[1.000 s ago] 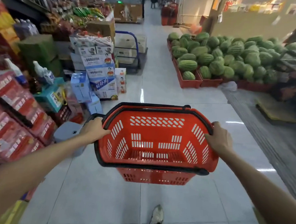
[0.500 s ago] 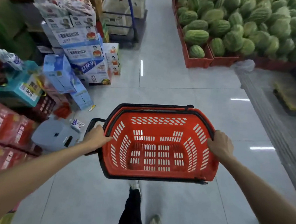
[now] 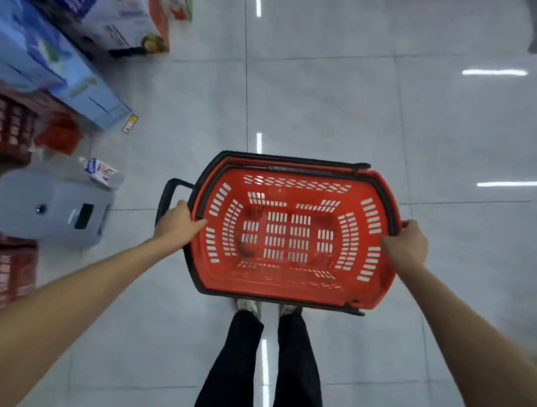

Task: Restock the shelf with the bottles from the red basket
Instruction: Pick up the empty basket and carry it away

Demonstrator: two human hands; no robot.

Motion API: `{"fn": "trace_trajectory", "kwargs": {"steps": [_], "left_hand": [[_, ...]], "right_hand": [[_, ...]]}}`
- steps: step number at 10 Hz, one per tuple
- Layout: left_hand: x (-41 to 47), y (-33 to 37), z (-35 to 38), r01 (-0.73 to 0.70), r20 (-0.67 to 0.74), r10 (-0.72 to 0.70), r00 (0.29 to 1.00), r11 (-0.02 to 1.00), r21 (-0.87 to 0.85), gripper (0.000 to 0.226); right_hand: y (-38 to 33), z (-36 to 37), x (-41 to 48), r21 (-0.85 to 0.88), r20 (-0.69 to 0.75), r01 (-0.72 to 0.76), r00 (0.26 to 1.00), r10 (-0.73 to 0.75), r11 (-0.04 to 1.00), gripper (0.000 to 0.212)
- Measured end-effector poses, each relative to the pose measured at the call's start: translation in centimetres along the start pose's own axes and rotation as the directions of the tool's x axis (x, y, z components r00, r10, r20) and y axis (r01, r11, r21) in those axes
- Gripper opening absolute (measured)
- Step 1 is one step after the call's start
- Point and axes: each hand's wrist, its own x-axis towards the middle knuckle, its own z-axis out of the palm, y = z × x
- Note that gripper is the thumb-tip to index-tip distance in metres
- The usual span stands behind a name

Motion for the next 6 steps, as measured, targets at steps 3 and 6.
{"fn": "trace_trajectory", "kwargs": {"steps": [3,6], "left_hand": [[16.6,-1.5,15.2,0.114,-0.002,-0.114,0.993,0.992,-0.045,0.048],[16.7,-1.9,16.3,0.092,0.104,-0.084,0.991,0.993,-0.078,0.068]], "right_hand": [[4.9,17.1,13.8,-0.02,0.105,-0.081,0.991,0.083,0.996,0.034],[5.1,17.7,13.2,-0.116,0.223,0.079,0.973,-0.052,0.99,0.038]]}}
